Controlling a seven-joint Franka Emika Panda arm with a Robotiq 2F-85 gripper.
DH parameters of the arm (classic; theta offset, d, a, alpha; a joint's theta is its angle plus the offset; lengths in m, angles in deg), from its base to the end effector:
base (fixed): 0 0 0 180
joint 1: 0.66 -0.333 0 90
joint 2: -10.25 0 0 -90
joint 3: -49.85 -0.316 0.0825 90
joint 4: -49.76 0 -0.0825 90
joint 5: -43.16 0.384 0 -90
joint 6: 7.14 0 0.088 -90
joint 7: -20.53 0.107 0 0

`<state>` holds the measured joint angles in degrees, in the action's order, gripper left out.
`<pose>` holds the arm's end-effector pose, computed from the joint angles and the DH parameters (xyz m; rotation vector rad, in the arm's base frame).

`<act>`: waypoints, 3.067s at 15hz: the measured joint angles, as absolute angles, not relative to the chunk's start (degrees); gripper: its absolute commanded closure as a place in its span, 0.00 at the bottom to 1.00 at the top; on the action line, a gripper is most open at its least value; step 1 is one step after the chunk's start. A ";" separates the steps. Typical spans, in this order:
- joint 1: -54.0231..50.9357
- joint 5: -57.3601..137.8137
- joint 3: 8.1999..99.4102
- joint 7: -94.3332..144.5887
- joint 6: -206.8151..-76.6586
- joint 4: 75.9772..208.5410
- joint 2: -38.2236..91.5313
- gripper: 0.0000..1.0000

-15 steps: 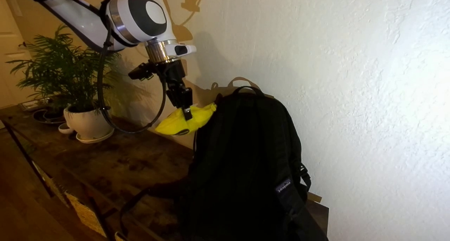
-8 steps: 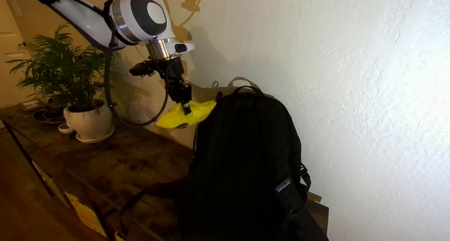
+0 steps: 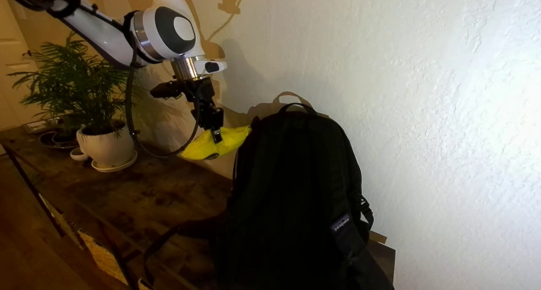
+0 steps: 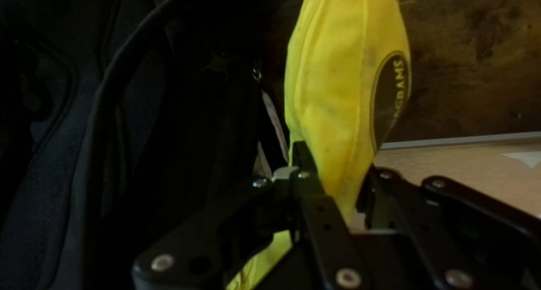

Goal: Put the yellow thing in the bag

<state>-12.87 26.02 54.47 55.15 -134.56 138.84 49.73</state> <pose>0.6973 0.0919 0.2437 2.8385 -0.3834 0.1217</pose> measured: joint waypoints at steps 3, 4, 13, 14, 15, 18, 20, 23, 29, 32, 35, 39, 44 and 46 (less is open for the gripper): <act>-12.84 26.04 54.96 55.15 -134.15 138.79 49.97 0.91; -12.82 26.04 55.18 55.15 -133.91 138.71 49.97 0.91; -12.42 26.04 57.92 55.20 -131.87 138.04 49.96 0.91; -12.42 26.04 58.10 55.22 -131.76 138.04 49.96 0.91; -12.41 26.04 58.26 55.24 -131.68 138.04 49.96 0.91; -12.42 26.02 58.68 55.44 -131.52 137.97 49.93 0.91; -12.48 25.98 58.94 55.77 -131.35 137.95 49.80 0.91; -12.60 25.93 59.24 56.83 -130.80 137.95 49.57 0.91; -12.65 25.79 59.38 57.65 -128.00 137.94 49.55 0.91; -12.67 25.79 59.23 57.61 -126.19 137.83 49.68 0.91; -12.67 25.79 58.84 57.42 -124.43 136.88 50.43 0.91; -12.72 25.79 58.01 57.19 -123.35 133.85 52.74 0.91; -12.70 25.79 58.19 57.38 -122.91 128.42 56.71 0.91; -12.67 25.79 58.80 57.73 -123.08 126.47 57.88 0.91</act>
<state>-12.67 25.79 58.80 57.73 -123.08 126.47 57.88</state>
